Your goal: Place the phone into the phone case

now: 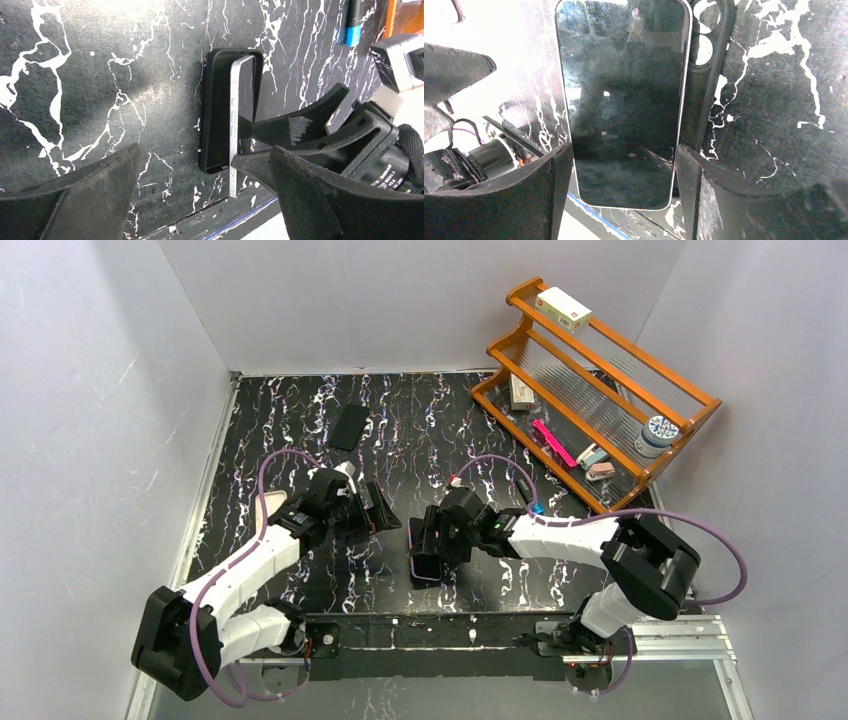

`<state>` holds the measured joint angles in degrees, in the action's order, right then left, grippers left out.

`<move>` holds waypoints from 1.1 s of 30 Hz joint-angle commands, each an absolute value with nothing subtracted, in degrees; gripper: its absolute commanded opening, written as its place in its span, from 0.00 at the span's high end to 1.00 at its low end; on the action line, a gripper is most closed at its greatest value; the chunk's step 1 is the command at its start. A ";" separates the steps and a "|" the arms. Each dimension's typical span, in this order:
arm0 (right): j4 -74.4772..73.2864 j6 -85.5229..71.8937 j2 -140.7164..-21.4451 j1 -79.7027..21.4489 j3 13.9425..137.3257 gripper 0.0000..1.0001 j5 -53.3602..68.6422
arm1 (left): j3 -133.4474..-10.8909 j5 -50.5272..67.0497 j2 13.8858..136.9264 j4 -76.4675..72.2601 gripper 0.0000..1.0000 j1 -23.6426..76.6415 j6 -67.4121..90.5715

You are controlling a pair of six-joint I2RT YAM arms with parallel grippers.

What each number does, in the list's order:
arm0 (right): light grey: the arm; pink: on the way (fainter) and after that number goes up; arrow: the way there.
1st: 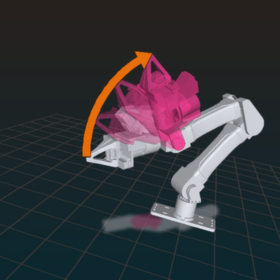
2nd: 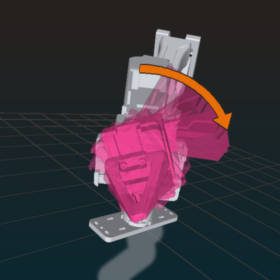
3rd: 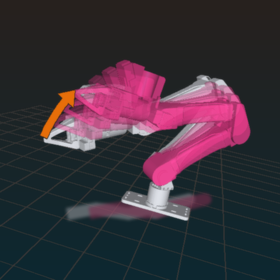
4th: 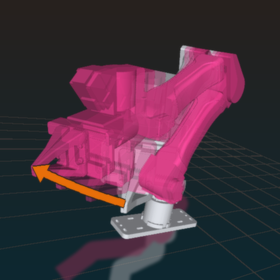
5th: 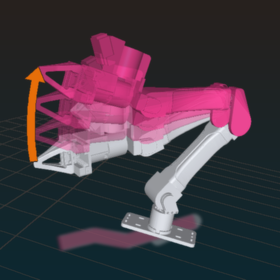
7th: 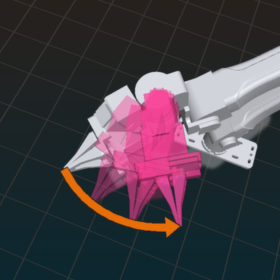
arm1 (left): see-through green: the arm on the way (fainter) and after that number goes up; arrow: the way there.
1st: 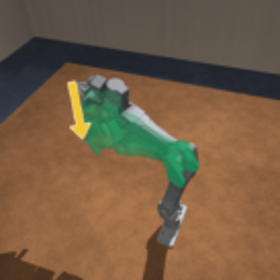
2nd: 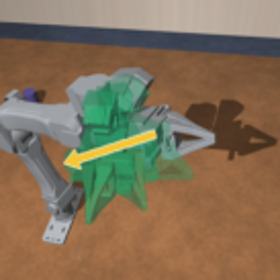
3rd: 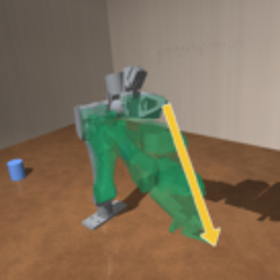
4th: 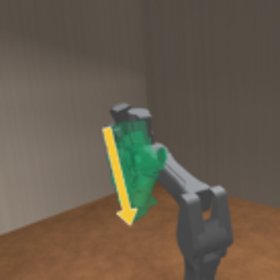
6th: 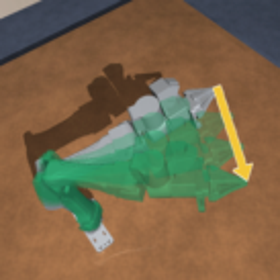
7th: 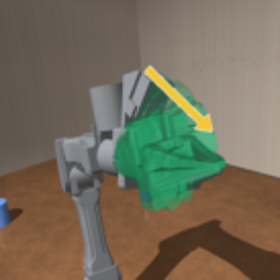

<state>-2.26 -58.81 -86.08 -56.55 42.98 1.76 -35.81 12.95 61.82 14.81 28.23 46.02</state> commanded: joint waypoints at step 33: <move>-12.55 -63.30 -84.73 -56.56 49.55 0.10 -2.36 | -29.56 23.32 68.66 1.58 0.45 27.95 47.67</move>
<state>-9.13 -64.69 -88.05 -56.69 47.20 -1.78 -30.50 22.15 68.60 2.61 28.23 47.57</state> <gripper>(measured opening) 0.909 0.566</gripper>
